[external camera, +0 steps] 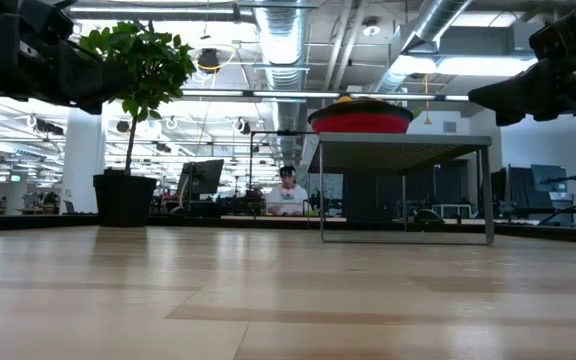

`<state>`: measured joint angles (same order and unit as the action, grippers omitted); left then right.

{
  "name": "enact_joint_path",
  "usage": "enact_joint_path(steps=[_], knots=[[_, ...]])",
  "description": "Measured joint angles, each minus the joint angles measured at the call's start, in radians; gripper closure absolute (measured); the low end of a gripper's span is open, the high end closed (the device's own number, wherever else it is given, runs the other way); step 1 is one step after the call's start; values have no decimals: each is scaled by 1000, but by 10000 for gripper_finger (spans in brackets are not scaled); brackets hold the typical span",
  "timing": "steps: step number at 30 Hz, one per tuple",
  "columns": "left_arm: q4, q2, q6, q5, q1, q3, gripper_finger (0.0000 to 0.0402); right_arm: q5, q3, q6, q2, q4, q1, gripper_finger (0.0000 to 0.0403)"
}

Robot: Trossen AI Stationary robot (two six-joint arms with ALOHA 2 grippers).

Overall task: Pick & Place Fruit
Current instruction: Return to Home Position

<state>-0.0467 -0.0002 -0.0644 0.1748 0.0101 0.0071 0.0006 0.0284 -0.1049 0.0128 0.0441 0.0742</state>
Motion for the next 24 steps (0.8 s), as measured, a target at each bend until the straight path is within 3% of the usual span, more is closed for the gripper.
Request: enact_joint_path(steps=[24], knots=[[-24,2,-33,1,0,0,396,0,0,0,0,0,0,403]])
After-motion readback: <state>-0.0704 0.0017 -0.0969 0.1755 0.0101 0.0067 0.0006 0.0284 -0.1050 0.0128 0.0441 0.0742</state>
